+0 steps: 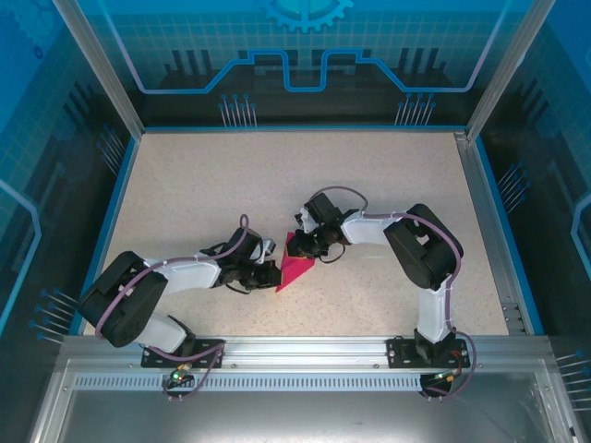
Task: Fold a paper plane with a square sheet of paper (pick it up from the middle)
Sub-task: Fourth fold the wing at the center of the table.
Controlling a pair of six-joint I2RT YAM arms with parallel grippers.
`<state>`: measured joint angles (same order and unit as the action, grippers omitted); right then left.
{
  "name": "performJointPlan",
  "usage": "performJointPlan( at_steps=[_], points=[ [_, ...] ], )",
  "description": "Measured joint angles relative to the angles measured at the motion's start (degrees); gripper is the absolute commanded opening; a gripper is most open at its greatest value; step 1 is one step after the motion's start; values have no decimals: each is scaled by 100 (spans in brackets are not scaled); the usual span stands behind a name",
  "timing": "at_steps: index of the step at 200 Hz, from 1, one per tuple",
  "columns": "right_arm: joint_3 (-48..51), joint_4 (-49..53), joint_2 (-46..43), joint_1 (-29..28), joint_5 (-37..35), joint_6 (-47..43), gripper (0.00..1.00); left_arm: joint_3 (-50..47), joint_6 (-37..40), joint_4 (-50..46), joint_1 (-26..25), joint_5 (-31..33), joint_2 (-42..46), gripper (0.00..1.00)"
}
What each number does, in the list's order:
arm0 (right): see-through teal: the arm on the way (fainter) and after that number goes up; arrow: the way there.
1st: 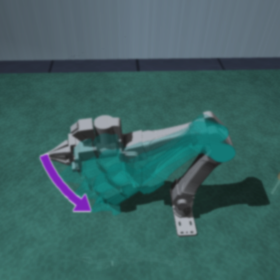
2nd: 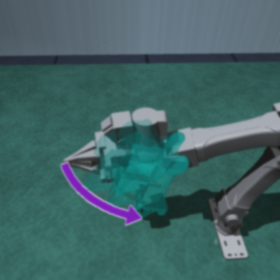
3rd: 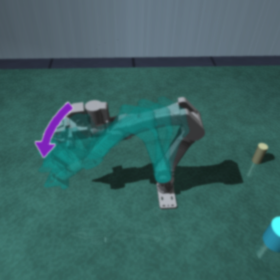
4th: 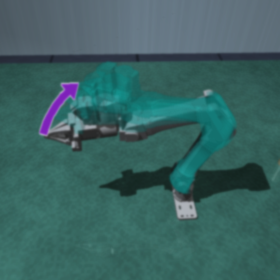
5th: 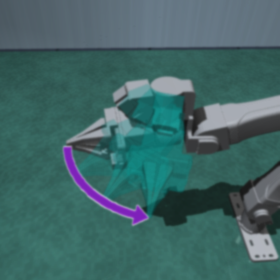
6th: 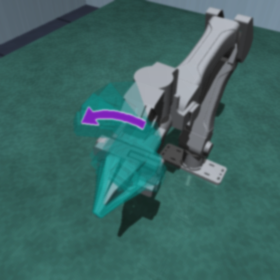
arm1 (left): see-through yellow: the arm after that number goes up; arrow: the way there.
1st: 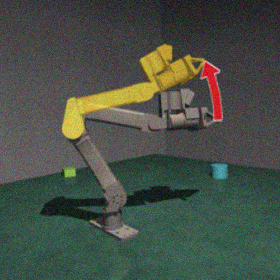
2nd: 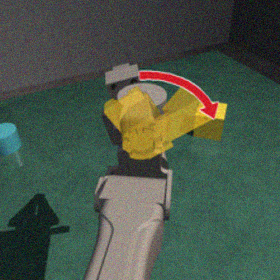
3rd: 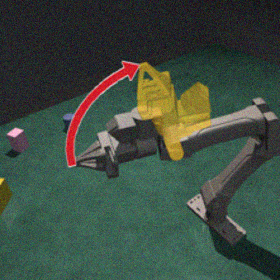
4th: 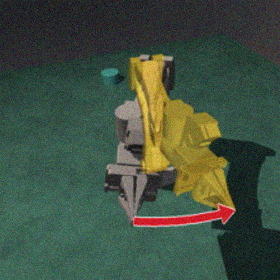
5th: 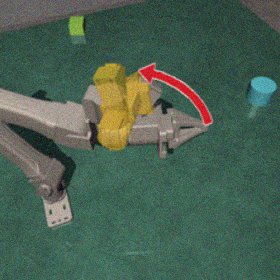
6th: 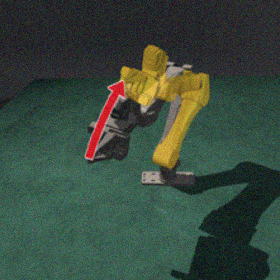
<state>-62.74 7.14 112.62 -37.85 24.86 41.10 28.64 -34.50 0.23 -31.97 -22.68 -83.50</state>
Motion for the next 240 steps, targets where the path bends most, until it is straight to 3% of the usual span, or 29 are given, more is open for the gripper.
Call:
performJointPlan(
  at_steps=[44, 107, 150, 202, 240],
  points=[
    [-35, 39, 13, 0, 4, 0, 21, -28, 7, -11, 0, 15, 33, 2],
    [-92, 92, 57, -28, 24, 0, 21, 13, -11, -330, -2, 275, 216, 12],
    [-107, 103, 61, -39, 13, 0, 21, 0, -15, -715, -2, 343, 409, 12],
    [-131, 138, 68, -42, -4, -4, 21, -9, -59, -966, 0, 345, 407, 4],
    [-140, 144, 76, -44, -2, -2, 21, 4, -162, -1005, -2, 380, 411, 3]
  ],
)
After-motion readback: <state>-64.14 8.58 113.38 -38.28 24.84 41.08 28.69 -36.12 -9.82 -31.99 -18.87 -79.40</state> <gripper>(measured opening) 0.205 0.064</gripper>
